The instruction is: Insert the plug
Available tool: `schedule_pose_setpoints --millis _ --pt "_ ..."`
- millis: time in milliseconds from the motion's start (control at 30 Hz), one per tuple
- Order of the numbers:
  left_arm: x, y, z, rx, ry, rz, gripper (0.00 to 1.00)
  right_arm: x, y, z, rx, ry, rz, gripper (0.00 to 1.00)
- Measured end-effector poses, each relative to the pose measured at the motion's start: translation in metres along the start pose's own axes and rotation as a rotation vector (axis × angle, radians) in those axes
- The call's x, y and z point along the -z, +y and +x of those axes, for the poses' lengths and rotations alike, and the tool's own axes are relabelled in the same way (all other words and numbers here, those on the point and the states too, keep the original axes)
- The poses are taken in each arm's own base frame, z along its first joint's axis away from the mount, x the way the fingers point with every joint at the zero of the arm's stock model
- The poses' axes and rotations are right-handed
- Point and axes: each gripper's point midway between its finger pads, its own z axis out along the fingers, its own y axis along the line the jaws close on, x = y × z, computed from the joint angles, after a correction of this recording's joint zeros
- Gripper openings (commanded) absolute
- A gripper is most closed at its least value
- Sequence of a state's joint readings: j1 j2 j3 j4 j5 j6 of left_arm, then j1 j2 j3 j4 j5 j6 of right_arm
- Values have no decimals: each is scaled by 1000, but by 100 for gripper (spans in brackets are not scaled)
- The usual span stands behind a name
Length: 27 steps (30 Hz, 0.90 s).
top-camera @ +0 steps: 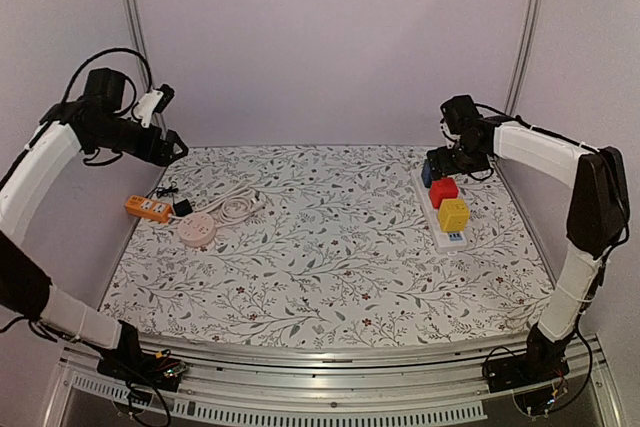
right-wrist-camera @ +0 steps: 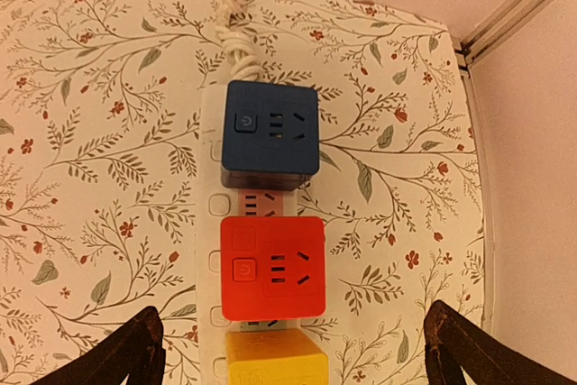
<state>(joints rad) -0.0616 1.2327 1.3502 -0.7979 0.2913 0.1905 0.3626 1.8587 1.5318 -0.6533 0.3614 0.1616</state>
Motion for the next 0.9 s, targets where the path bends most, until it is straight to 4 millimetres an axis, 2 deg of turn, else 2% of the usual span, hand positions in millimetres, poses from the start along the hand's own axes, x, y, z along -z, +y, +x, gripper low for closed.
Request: schedule_pose_setpoints --millis 67,167,200,267,367,467,600,667,767,900 --pt "-31 14 4 -29 158 11 89 28 -2 -15 -6 -70 -22 99" --pt "-78 29 45 -50 423 50 85 64 5 -27 10 -152 -66 99" --pt "-91 32 62 -70 502 69 85 67 10 -27 19 -158 -78 99" --pt "-105 37 84 -127 600 107 85 80 33 -24 79 -183 -134 99" --pt "-113 43 100 -326 662 187 86 90 68 -11 183 -187 -201 99" --pt "-106 42 112 -623 666 302 87 104 107 9 310 -190 -263 99" --pt "-107 40 129 -912 661 436 86 127 143 24 425 -221 -313 99" --pt "-117 46 134 -997 673 463 83 137 155 29 465 -242 -325 99" --pt "-145 66 147 -1129 718 479 77 148 169 36 518 -262 -331 99" --pt "-170 92 166 -1274 788 484 64 158 181 42 575 -285 -325 99"
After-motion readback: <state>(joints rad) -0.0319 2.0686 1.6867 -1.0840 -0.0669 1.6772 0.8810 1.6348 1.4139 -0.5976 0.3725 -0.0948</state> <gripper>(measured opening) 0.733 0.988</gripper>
